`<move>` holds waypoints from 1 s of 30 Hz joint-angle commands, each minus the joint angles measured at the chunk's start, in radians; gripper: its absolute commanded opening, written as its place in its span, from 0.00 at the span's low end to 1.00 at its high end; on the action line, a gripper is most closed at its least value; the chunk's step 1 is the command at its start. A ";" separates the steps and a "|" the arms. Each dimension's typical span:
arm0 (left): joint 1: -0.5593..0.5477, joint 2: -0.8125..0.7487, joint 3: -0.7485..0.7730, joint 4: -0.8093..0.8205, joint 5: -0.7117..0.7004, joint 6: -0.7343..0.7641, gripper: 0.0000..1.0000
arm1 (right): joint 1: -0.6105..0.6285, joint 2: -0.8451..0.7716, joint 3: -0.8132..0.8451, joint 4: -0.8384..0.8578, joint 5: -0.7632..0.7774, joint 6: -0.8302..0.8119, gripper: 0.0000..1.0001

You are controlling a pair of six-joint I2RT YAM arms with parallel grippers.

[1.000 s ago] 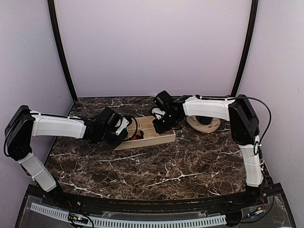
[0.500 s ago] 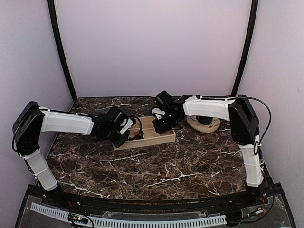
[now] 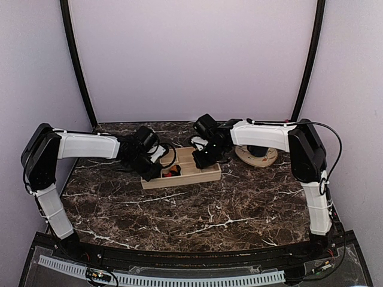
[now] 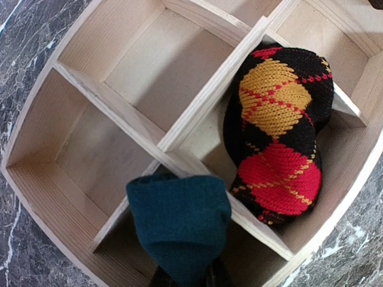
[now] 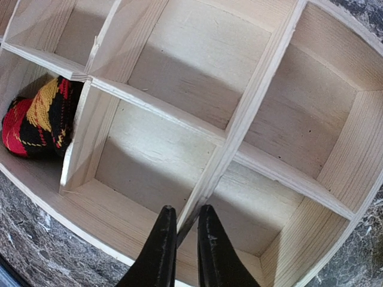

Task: Roll the socks
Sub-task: Place the sock in the storage box.

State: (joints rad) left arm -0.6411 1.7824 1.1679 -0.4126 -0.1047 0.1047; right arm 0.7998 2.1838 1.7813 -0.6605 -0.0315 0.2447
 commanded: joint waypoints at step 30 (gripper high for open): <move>0.105 0.231 0.127 -0.284 0.408 0.096 0.14 | 0.012 0.021 0.038 -0.100 -0.042 0.000 0.13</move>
State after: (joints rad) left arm -0.5343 1.9499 1.3354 -0.5930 0.2192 0.1761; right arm 0.7998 2.1841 1.8008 -0.7151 -0.0601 0.2451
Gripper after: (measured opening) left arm 0.136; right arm 0.125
